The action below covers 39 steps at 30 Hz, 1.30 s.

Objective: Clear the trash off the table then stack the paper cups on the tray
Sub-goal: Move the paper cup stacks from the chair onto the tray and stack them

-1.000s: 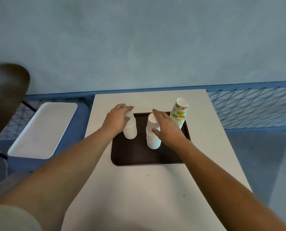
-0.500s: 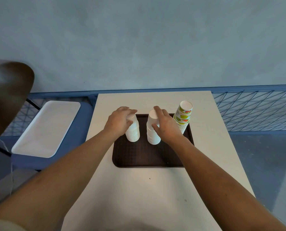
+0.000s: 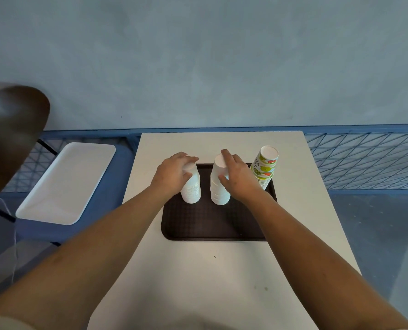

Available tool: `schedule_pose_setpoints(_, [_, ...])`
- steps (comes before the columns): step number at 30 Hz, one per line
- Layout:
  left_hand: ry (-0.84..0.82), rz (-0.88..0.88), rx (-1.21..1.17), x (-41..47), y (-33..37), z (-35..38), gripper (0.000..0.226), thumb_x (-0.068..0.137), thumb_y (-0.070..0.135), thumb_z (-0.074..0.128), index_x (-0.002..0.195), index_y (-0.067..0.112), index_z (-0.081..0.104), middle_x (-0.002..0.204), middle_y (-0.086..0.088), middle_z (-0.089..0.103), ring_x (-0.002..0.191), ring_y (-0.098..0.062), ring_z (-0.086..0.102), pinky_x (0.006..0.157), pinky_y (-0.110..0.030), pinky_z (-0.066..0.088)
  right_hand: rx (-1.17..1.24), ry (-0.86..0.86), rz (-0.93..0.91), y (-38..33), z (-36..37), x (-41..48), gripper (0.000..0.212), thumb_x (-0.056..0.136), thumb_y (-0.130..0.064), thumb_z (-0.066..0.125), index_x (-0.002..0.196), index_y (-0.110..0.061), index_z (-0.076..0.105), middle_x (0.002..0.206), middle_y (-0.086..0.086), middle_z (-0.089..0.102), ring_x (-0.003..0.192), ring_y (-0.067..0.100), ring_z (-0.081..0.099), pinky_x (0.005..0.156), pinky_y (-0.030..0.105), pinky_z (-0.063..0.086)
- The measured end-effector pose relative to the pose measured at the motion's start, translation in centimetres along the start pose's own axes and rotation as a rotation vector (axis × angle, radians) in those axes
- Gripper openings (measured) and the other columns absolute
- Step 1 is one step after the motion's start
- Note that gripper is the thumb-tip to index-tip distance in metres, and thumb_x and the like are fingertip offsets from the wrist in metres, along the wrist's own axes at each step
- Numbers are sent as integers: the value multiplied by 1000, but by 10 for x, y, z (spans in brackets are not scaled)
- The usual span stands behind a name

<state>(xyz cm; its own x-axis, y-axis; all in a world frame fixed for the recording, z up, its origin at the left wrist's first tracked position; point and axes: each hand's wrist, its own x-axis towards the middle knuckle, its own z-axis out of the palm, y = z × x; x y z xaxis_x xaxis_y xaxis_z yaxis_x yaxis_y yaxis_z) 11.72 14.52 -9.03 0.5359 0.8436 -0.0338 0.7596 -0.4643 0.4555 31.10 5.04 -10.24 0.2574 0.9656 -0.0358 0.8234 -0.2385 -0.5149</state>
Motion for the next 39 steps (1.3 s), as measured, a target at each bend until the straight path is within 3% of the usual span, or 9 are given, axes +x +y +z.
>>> schedule_pose_setpoints(10, [-20, 6, 61, -3, 1, 0, 51, 99, 17, 63, 145, 38, 56, 156, 2, 47, 133, -27, 53, 105, -41, 46, 16, -5, 8, -2, 1, -1, 74, 96, -17, 62, 157, -22, 20, 142, 11, 46, 113, 39, 62, 90, 47, 56])
schedule_pose_setpoints(18, [-66, -25, 46, -2, 3, -1, 59, 94, 21, 68, 148, 36, 50, 152, -3, 44, 131, -28, 53, 106, -42, 48, 37, 19, -29, -5, -5, -13, 98, 93, -18, 68, 162, -27, 0, 157, 10, 30, 122, 36, 57, 98, 45, 53])
schedule_pose_setpoints(22, [-32, -76, 31, -5, 12, 2, 82, 84, 32, 80, 154, 40, 37, 157, -5, 37, 136, -34, 44, 110, -48, 46, 55, 181, -74, -8, -21, -19, 81, 88, 0, 61, 158, -20, 26, 151, 11, 37, 125, 36, 52, 99, 47, 52])
schedule_pose_setpoints(26, [41, -30, 56, -6, 33, 2, 92, 80, 43, 81, 157, 41, 29, 164, -3, 30, 149, -30, 29, 120, -48, 32, 86, 463, -157, -5, -45, -23, 62, 77, 11, 55, 136, -7, 56, 130, 16, 51, 111, 37, 54, 92, 49, 51])
schedule_pose_setpoints(31, [36, 99, 59, 0, 58, 0, 91, 80, 45, 79, 155, 49, 28, 163, 2, 31, 149, -27, 28, 120, -48, 29, 47, 630, -142, 19, -72, -23, 57, 74, 12, 50, 127, -5, 63, 124, 16, 53, 109, 37, 49, 89, 42, 49])
schedule_pose_setpoints(35, [6, 172, 94, 5, 76, 1, 83, 85, 44, 76, 155, 51, 32, 163, 4, 34, 146, -27, 35, 118, -46, 30, 4, 532, -44, 47, -81, -18, 56, 80, 0, 56, 135, -9, 58, 137, 16, 49, 123, 39, 44, 98, 52, 48])
schedule_pose_setpoints(39, [-44, 192, 190, 8, 87, 6, 76, 90, 43, 73, 155, 49, 34, 167, 6, 29, 149, -27, 32, 118, -48, 31, -74, 271, 87, 65, -79, -14, 70, 91, -30, 61, 155, -22, 35, 161, 16, 25, 147, 39, 22, 111, 56, 36])
